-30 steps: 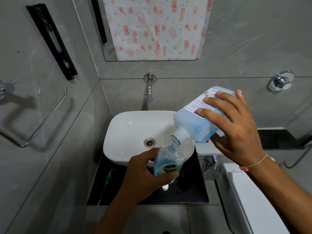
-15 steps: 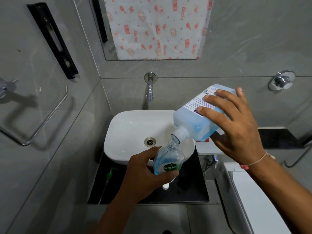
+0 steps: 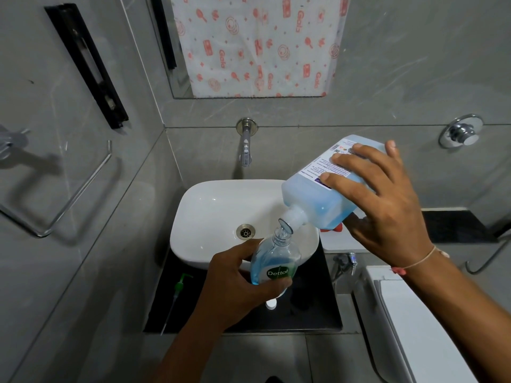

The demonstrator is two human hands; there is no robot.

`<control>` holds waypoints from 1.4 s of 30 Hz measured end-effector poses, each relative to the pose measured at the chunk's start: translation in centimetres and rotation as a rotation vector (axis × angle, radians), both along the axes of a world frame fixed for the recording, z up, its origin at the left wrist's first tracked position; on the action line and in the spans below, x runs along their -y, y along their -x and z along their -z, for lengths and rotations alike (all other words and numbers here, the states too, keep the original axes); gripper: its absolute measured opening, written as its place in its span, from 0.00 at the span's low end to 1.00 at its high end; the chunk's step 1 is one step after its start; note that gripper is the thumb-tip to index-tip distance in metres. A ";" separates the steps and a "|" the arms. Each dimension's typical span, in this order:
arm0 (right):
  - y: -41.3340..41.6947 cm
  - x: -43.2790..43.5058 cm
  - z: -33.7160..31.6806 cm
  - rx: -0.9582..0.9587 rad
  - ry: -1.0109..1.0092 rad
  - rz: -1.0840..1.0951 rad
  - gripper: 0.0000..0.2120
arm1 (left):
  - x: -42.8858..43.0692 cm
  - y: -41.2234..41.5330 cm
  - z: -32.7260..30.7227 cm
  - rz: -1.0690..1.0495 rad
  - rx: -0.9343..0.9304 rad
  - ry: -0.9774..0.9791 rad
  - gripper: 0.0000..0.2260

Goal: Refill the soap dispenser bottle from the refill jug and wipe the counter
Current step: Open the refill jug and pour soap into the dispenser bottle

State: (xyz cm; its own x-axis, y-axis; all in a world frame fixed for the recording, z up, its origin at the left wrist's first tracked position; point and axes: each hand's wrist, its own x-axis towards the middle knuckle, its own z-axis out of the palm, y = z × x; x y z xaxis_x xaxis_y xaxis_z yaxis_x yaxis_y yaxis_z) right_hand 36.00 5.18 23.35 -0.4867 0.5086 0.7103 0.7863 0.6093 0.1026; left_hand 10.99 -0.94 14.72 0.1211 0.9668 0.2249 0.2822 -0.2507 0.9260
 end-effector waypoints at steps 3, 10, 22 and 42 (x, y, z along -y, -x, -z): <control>0.1 0.1 -0.1 0.002 -0.002 -0.002 0.21 | 0.1 0.1 -0.1 -0.005 -0.011 -0.008 0.20; 0.1 0.0 -0.2 0.004 -0.017 -0.004 0.22 | 0.2 0.0 -0.5 -0.011 -0.020 -0.010 0.20; 0.0 -0.3 -0.1 -0.003 -0.037 -0.023 0.20 | 0.1 0.1 -0.2 -0.008 -0.020 -0.016 0.21; 0.2 -0.6 0.0 -0.010 -0.054 -0.020 0.21 | 0.0 0.1 -0.1 -0.005 -0.014 -0.010 0.18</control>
